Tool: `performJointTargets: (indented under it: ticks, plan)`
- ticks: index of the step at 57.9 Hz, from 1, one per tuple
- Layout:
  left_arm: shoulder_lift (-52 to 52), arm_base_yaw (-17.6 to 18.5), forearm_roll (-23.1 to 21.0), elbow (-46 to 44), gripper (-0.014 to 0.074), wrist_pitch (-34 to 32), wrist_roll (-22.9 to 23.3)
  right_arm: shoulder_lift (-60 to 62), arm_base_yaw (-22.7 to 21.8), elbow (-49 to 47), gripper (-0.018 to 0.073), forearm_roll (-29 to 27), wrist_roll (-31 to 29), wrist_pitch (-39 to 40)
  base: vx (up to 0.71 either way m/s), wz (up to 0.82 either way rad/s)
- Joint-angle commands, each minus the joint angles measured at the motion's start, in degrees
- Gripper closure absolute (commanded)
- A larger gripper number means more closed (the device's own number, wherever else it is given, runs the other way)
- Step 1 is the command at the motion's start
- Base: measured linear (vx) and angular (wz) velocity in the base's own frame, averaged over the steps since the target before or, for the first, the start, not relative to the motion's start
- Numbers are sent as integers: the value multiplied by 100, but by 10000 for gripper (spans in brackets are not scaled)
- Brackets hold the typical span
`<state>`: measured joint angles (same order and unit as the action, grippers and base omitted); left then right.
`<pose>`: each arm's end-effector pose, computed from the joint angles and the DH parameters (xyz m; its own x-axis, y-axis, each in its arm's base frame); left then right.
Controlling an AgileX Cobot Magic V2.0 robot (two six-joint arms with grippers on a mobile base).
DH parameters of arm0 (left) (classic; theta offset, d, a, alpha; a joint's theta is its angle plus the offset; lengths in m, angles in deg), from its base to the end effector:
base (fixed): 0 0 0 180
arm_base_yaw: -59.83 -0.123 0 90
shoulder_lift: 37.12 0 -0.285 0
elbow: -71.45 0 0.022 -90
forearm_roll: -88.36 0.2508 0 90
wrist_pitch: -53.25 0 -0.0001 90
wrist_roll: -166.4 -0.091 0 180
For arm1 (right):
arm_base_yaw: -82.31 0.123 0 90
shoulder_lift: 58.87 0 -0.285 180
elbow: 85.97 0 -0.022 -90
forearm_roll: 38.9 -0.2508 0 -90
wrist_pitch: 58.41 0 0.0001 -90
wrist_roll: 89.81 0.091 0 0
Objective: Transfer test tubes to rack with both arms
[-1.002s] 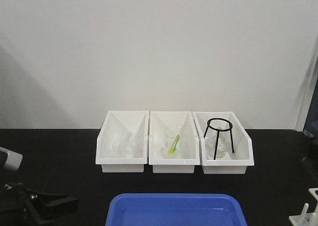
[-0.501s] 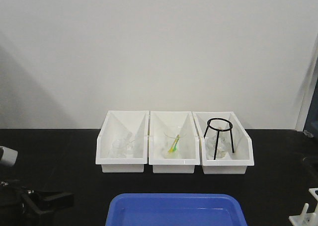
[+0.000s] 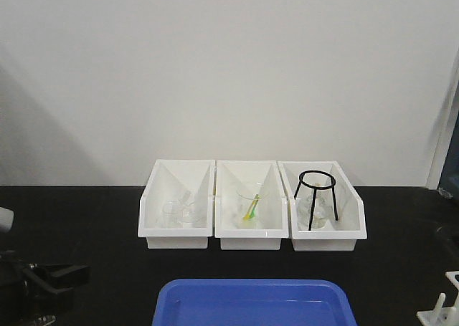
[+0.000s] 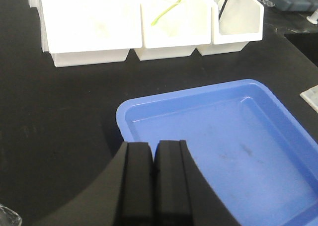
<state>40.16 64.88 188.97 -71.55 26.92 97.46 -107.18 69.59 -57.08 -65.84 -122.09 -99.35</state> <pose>0.2418 -0.0611 0.2776 -0.5575 -0.0960 -0.8246 0.3724 0.8588 -0.3518 0.1317 -0.0020 0.3762 -0.3928 -0.1028 -0.9139 -0.1317 0.9898 -0.0547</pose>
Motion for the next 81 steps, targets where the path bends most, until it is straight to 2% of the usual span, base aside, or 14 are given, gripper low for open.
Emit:
performJointTargets:
  ticks: [1,28,32,34,37,40,43,47,52,55,56,61,66,81]
  plan:
    - [-144,0,232,-152,611,56,50,-15,4,-191,566,-161,-8,405,0,0]
    - [-127,0,176,-152,611,36,38,-15,4,-191,566,-158,-14,405,0,0]
    - [-63,0,-49,-152,611,-86,-237,-15,4,-191,566,-158,-14,399,0,0]
    - [-33,0,-421,-152,611,-139,-651,-15,4,-191,566,-158,-14,399,0,0]
    - [-18,0,-1312,-152,611,-203,-1733,-15,4,-191,566,-158,-14,399,0,0]
    - [-4,0,-2672,-152,611,-271,-2923,-15,4,-191,566,-158,-14,399,0,0]
    - [-3,11,-4375,-152,611,-324,-4506,-15,4,-191,566,-158,-14,399,0,0]
    - [-14,93,-6140,-152,611,-203,-6008,-15,4,-191,566,-158,-14,399,0,0]
    - [-155,225,-7883,-152,611,386,-7643,-15,4,-191,566,-164,-14,399,0,0]
    - [-395,293,-8562,-152,611,912,-8442,-15,4,-191,566,-164,-14,399,0,0]
    - [-469,294,-8700,-152,611,1223,-8884,-15,4,-191,566,-164,-14,399,0,0]
    - [-1060,294,-9280,-85,611,2070,-9898,-15,4,-191,566,-164,-14,399,0,0]
    - [-1749,289,-9410,272,611,2366,-10419,-15,4,-191,566,-164,-14,399,0,0]
    - [-4475,289,-9253,2800,611,1843,-10539,-15,4,-191,566,-164,-14,399,0,0]
